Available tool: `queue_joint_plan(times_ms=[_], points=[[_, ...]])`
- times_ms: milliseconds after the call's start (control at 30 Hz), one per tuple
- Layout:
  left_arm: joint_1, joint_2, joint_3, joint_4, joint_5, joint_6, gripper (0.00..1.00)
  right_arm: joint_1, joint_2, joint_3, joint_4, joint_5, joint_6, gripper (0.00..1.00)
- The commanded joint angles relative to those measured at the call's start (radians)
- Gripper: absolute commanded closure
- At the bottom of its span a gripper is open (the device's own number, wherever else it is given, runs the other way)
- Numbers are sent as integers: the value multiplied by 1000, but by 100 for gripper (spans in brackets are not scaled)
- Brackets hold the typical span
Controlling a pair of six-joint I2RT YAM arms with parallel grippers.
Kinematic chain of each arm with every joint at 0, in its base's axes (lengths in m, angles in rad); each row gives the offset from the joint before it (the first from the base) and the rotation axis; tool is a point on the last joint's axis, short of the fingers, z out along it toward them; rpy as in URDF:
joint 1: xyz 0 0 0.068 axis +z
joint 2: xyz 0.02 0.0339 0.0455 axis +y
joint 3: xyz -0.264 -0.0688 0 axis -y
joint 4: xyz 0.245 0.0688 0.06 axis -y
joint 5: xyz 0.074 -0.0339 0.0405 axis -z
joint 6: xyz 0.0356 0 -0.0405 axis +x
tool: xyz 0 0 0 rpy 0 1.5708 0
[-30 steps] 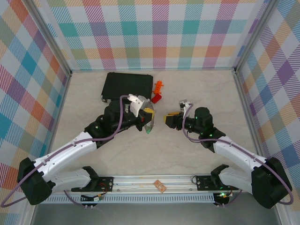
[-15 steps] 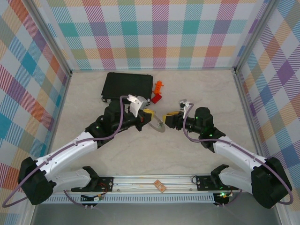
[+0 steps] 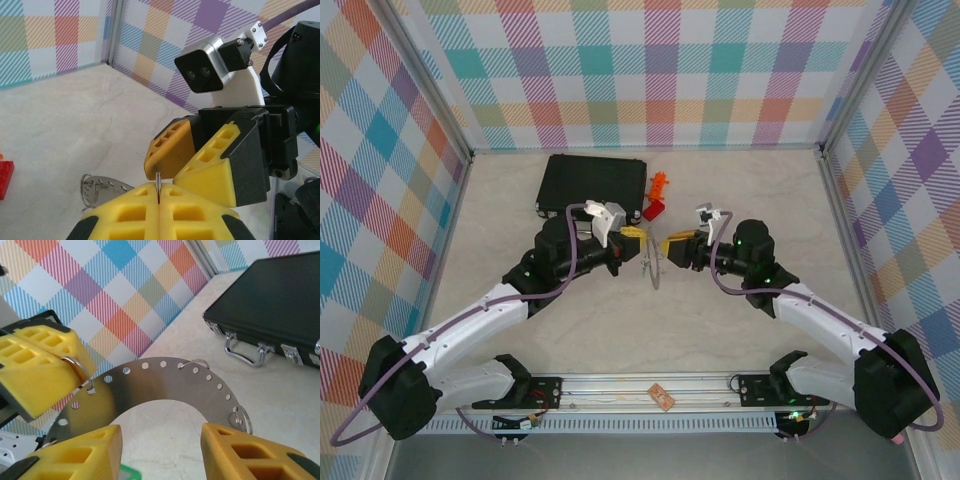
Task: Put the keys on the keyring
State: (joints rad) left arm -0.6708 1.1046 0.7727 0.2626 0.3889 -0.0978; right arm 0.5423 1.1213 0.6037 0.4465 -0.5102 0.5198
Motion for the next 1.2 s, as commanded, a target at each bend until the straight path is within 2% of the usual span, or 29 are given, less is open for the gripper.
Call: queue_joint_plan(times_ms=[0, 233, 467, 600, 900, 1167], points=[[20, -12, -11, 72, 49, -16, 100, -2, 15, 62, -13, -26, 2, 55], [27, -20, -9, 50, 36, -13, 100, -2, 26, 106, -65, -26, -30, 55], [27, 19, 71, -94, -54, -29, 100, -2, 13, 103, -98, -9, -67, 55], [27, 23, 70, -102, -57, -30, 100, -2, 0, 98, -107, -5, -84, 55], [27, 21, 93, -164, -150, -60, 100, 7, -12, 87, -119, 8, -117, 53], [27, 52, 134, -236, -223, -100, 100, 59, -11, 100, -147, 35, -170, 49]])
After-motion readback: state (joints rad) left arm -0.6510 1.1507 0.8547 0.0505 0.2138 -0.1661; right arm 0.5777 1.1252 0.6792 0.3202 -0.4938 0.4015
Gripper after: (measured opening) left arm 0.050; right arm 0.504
